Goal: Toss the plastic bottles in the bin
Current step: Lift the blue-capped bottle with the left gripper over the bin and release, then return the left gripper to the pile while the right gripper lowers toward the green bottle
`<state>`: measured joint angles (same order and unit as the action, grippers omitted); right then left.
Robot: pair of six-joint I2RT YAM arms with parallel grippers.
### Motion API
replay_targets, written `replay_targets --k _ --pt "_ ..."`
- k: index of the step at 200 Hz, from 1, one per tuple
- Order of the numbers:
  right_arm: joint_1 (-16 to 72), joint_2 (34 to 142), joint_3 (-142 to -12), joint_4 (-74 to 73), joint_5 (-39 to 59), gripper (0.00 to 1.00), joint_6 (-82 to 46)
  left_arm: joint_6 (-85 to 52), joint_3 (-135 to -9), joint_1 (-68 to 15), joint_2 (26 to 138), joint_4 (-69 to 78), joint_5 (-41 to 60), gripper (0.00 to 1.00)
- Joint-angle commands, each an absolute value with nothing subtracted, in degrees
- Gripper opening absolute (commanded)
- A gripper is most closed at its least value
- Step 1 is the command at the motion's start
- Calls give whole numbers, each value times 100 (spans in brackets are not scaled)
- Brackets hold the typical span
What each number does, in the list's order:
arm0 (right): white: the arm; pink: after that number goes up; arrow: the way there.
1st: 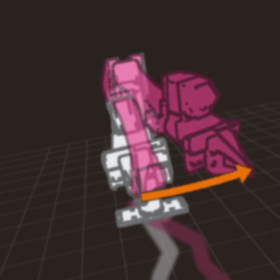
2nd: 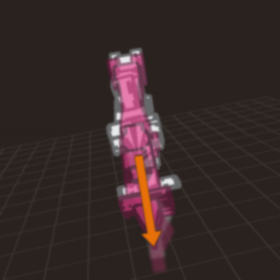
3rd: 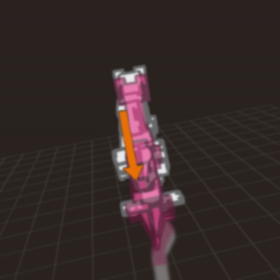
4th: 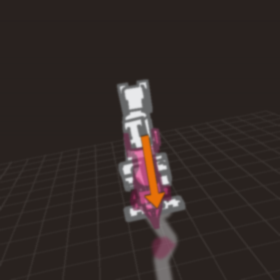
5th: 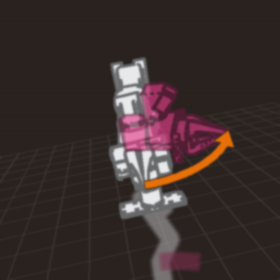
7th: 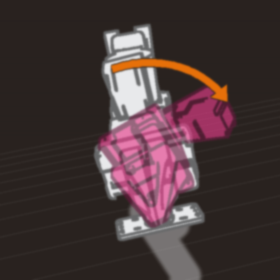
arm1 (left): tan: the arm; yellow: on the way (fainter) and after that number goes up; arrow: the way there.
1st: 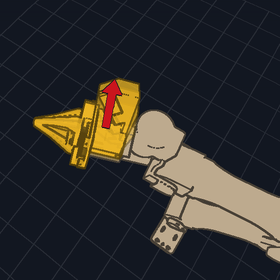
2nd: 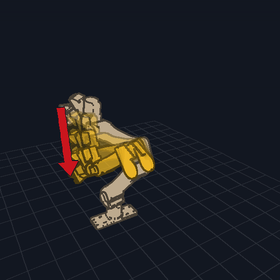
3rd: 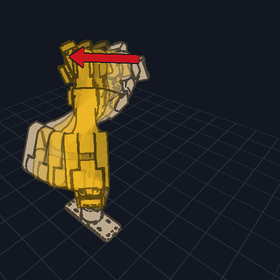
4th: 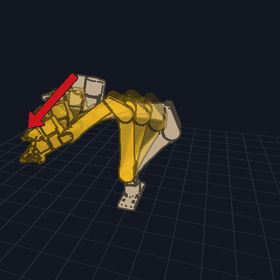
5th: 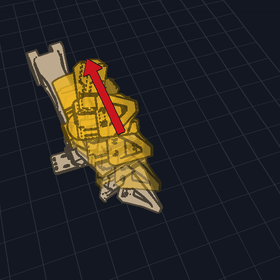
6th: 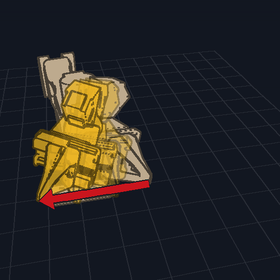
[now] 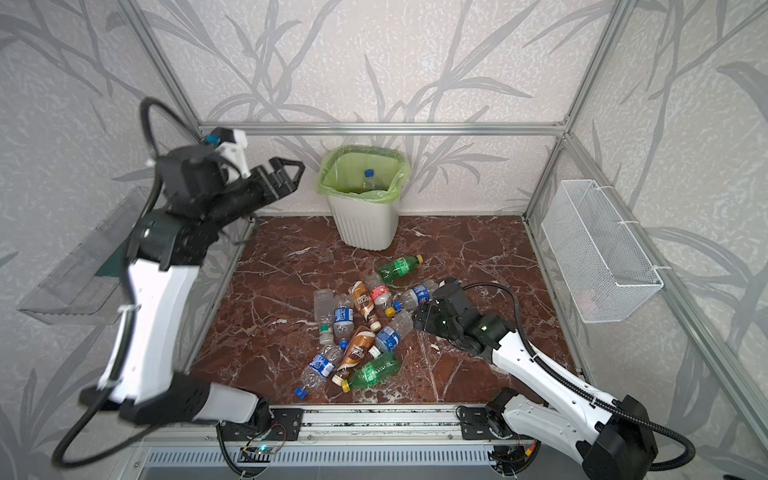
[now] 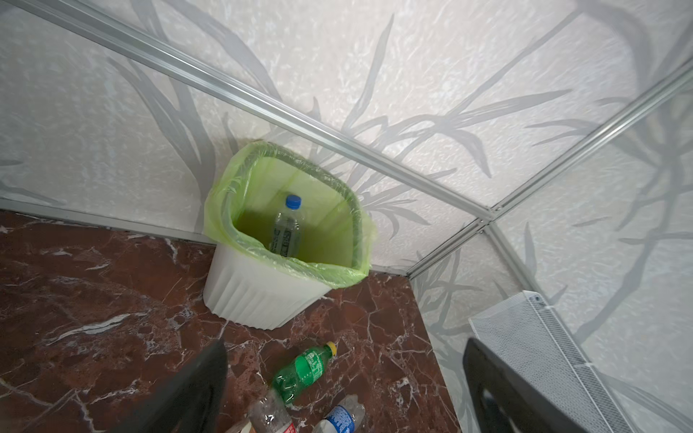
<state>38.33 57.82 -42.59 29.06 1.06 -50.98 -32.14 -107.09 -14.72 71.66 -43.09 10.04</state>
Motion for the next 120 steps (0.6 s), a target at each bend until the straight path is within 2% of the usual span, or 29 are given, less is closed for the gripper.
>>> replay_targets --k 1,32,58,120 --pt "3787 5805 -4210 2996 105 83 -5045 -3248 -9455 -1496 6377 -3964 773 96" --pt "3776 5850 -4206 3009 177 83 -5103 -3563 -7459 -1492 5387 -3987 835 95" --pt "3781 5839 -4084 2991 194 83 -5351 -3898 -6255 -1487 4830 -4013 896 94" --pt "3872 6149 -3962 2874 587 82 -5889 -4251 -4902 -1485 4536 -3926 931 93"
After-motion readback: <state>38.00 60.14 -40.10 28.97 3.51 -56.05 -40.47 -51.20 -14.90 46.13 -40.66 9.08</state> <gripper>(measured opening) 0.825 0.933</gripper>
